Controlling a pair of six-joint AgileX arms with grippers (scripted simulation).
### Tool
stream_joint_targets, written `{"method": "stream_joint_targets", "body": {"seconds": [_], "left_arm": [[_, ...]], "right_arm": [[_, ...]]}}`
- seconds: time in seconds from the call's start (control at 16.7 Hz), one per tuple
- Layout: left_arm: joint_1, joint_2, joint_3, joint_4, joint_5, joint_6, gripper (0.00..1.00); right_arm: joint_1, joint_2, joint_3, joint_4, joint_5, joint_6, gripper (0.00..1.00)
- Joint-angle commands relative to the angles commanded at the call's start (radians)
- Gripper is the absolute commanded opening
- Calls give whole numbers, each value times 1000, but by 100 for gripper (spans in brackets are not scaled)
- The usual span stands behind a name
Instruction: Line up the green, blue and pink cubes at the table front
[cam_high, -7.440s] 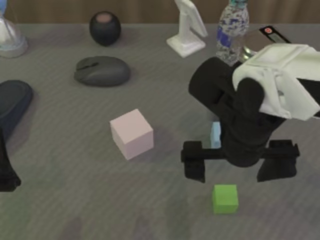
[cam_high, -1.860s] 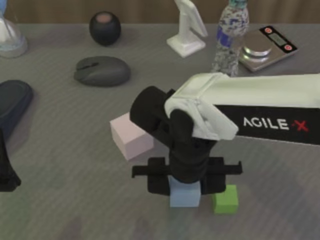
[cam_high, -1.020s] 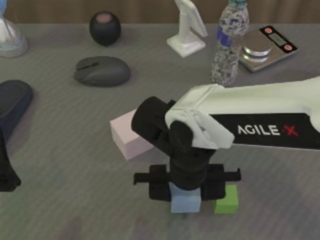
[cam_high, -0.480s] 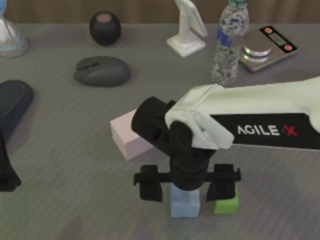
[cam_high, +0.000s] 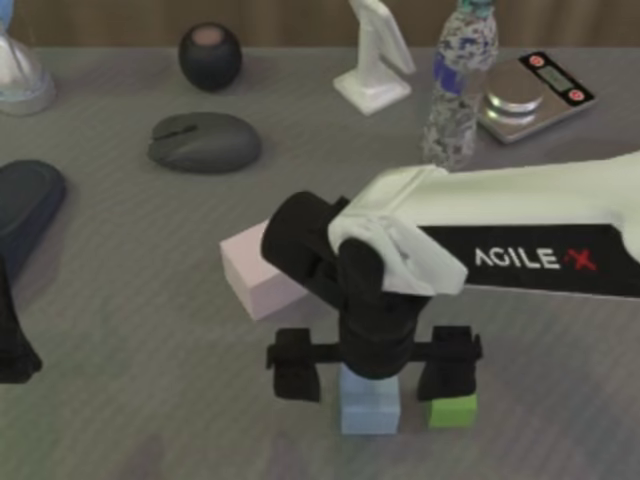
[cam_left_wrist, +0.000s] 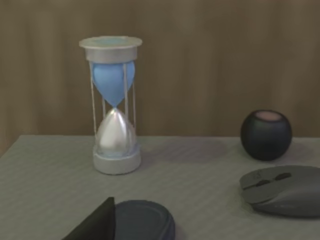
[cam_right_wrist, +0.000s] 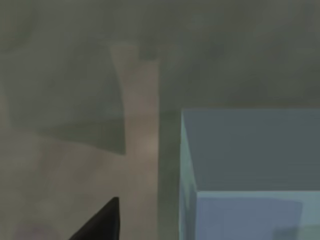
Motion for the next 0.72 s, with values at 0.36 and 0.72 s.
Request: {"method": "stream_joint_targets", "body": {"seconds": [0.36, 0.72], "left_arm": [[0, 0, 0, 0, 0, 0, 100], [0, 0, 0, 0, 0, 0, 100]], "right_arm": [[10, -71, 122, -202, -1, 1, 100], [6, -85, 141, -229, -1, 0, 100]]}}
